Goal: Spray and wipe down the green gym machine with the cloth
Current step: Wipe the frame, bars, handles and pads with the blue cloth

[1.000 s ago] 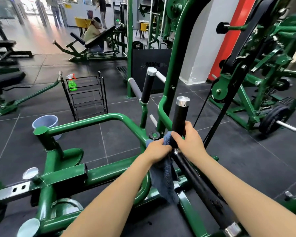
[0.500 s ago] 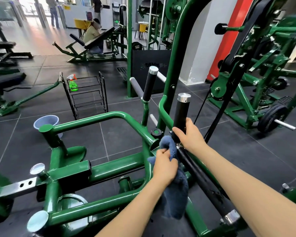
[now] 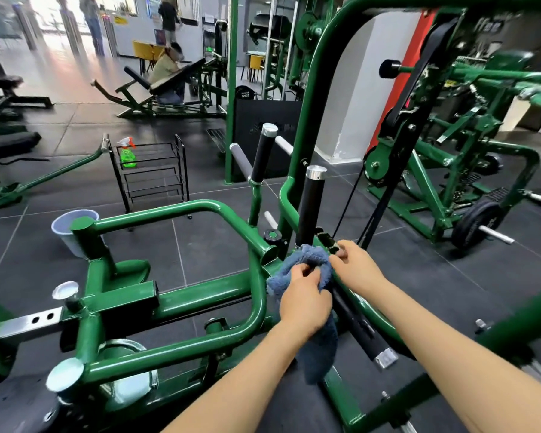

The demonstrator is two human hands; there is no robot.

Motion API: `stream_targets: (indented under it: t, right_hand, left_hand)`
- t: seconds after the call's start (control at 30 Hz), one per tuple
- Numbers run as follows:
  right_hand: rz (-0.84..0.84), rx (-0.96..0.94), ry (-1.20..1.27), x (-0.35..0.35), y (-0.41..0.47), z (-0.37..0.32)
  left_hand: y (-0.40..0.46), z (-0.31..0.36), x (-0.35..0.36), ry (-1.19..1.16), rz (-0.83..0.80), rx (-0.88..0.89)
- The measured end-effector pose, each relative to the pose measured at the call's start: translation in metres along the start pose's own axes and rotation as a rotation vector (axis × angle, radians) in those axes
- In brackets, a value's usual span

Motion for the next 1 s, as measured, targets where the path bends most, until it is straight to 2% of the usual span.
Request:
stream_targets:
  t: [0.37, 0.57, 0.67, 0.73, 0.83, 0.93, 1.0]
  right_hand:
    - [0.02, 0.099, 0.062, -0.017, -0.071, 0.052]
    - [-0.019, 0.113, 0.046, -0.032, -0.1, 0.068]
    - [-0.004, 0.159, 0.084, -0.043, -0.11, 0.081]
    - [-0.02, 0.221, 0.211, -0.052, -0.118, 0.087]
    - [-0.15, 0.35, 0.635, -0.061, -0.134, 0.085]
    - [-0.302, 0.354, 0.889, -0.067, -0.149, 0.076]
    - [-0.291, 0.343, 0.953, -0.073, -0.156, 0.071]
  left_hand:
    - [-0.07, 0.037, 0.042, 0.142, 0.002, 0.044]
    - [-0.107, 0.052, 0.068, 0.107, -0.015, 0.042]
    - [-0.116, 0.061, 0.079, -0.006, -0.069, 0.006]
    - [-0.12, 0.076, 0.079, -0.168, -0.046, -0.013]
    - [-0.119, 0.099, 0.074, -0.396, 0.012, -0.044]
    - [-0.114, 0.121, 0.071, -0.575, -0.073, -0.092]
    - [-0.105, 0.129, 0.065, -0.617, -0.175, -0.135]
Point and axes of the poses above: each hand's wrist, its own y-axis towards the middle knuckle, its own x-axis out of the palm, z = x × y, the point moved 3 cm from there along y, towards the middle knuckle, and after that the axes turned 3 degrees about -y, right-handed, at the moved point
